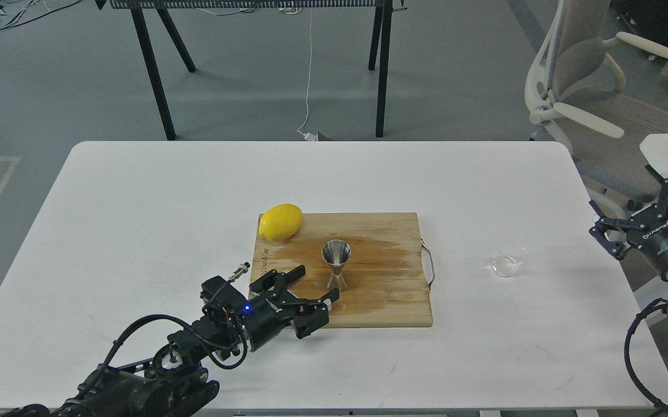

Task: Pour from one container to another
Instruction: 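Open the left gripper and withdraw it from the jigger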

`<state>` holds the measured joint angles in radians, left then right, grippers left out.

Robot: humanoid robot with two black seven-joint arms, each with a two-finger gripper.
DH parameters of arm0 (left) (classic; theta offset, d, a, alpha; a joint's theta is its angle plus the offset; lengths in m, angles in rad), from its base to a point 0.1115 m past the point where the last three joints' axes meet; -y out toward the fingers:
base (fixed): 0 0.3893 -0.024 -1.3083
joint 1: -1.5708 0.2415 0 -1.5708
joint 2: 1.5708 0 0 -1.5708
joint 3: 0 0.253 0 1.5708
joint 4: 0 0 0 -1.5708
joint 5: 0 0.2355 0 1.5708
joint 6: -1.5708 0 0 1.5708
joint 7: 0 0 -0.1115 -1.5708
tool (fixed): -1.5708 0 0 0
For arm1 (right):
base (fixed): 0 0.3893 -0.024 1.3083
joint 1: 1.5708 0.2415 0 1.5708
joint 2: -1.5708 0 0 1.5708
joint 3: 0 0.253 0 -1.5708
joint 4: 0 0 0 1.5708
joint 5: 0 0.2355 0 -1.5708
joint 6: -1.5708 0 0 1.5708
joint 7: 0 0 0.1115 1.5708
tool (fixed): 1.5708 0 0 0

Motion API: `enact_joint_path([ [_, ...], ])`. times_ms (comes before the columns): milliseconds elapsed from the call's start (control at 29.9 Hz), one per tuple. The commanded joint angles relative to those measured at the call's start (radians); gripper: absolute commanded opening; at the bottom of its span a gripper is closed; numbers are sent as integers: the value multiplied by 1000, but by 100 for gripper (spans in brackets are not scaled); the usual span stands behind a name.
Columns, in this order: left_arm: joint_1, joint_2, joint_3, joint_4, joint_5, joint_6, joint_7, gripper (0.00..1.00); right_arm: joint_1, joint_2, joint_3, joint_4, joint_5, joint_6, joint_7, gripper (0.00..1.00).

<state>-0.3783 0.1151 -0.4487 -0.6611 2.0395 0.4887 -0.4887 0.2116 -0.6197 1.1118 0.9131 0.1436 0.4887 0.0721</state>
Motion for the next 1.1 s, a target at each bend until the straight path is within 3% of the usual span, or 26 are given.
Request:
enact_joint_path([
  [0,7,72,-21,-29,-12,0,0,100,2,2,0,1,1,0,0,100],
  [167,47,335,-33,-243,-171,0,0,100,3,5,-1,3,1,0,0,100],
  [334,75,700,-44,-573,-668,0,0,100,5,5,0,3,1,0,0,100],
  [368,70,753,-45,-597,-765,-69,0,100,5,3,0,3,1,0,0,100],
  [401,64,791,-51,-601,-853,-199,0,100,5,3,2,3,2,0,0,100],
  [568,22,822,-182,-514,-1272,-946,0,100,2,8,77,6,14,0,3,100],
  [602,19,821,-189,-458,-1345,-977,0,100,0,14,92,7,24,0,2,100],
  [836,-44,746,-182,-63,-1763,-977,0,100,-113,-1,94,116,328,0,-25,100],
  [1070,-54,712,-183,-15,-1947,-977,0,100,-449,-144,97,394,631,0,-40,99],
])
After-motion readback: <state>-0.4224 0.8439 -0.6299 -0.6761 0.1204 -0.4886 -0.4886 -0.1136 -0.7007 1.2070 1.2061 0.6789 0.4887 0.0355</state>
